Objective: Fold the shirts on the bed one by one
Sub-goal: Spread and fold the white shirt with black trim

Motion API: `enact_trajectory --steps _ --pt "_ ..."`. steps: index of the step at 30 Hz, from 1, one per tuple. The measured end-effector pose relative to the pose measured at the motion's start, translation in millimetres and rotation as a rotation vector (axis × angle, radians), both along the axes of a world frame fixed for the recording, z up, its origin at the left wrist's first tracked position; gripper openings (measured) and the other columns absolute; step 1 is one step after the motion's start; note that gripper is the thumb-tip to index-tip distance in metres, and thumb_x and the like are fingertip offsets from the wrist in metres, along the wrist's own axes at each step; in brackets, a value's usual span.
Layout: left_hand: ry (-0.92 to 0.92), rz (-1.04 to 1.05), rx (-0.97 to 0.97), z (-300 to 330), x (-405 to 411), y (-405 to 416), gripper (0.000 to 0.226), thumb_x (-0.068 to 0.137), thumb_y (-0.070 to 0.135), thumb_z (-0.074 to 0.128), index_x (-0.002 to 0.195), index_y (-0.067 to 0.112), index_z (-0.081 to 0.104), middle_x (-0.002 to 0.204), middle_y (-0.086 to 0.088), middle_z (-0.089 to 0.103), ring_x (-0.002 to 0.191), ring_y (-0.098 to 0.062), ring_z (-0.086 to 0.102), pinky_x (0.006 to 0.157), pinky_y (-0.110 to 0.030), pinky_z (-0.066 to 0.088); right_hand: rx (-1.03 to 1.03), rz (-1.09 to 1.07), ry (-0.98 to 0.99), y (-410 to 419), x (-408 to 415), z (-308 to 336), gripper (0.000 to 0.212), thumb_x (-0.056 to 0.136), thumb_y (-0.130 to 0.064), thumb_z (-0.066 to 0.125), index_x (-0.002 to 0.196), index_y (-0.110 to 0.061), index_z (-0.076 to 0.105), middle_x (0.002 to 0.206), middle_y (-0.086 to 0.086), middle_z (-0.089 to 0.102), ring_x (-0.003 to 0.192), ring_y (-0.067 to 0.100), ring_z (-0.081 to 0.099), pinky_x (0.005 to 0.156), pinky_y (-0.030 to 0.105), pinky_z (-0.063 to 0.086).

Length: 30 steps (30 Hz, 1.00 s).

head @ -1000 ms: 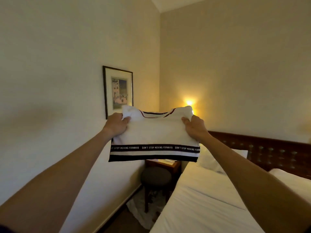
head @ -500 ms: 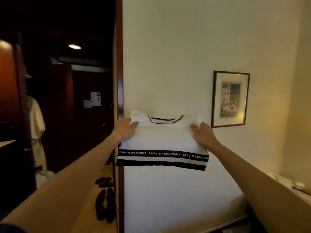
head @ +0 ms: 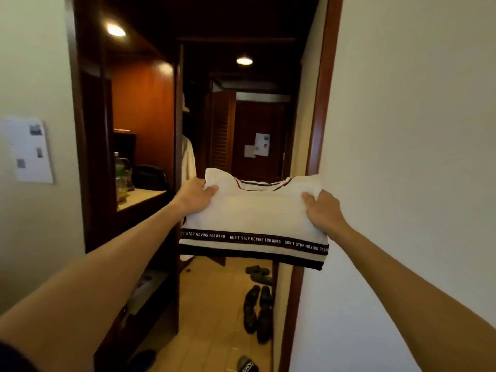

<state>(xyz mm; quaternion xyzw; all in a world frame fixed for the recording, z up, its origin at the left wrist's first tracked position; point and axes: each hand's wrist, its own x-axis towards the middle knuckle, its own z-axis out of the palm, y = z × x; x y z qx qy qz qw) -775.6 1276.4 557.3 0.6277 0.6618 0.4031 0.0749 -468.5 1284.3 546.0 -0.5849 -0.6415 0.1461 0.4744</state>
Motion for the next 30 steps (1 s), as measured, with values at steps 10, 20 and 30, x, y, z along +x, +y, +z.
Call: enact_trajectory --steps 10,20,30 --pt "-0.051 0.006 0.018 16 -104 177 0.037 0.100 0.040 0.055 0.079 0.010 0.058 0.079 -0.007 0.060 0.068 -0.016 0.056 0.055 -0.026 0.041 0.055 0.041 -0.005 187 -104 18 0.042 0.103 -0.038 0.046 0.122 -0.003 0.058 0.103 0.007 0.058 0.096 0.025 0.057 0.079 0.030 0.037" --pt "-0.065 0.030 0.013 11 -163 325 0.033 0.101 0.037 0.054 0.099 0.006 0.066 0.092 -0.010 0.062 0.080 -0.025 0.062 0.069 -0.032 0.050 0.022 0.047 0.010 350 -167 8 0.046 0.102 -0.041 0.046 0.121 -0.001 0.059 0.115 0.017 0.063 0.107 0.034 0.060 0.083 0.033 0.042" --pt "0.021 0.039 0.046 25 -186 533 0.039 0.102 0.032 0.053 0.070 0.010 0.052 0.070 -0.006 0.053 0.068 -0.023 0.053 0.064 -0.035 0.046 0.023 0.052 0.029 570 -196 13 0.041 0.102 -0.038 0.047 0.120 -0.002 0.058 0.103 0.006 0.058 0.088 0.020 0.052 0.076 0.030 0.039"
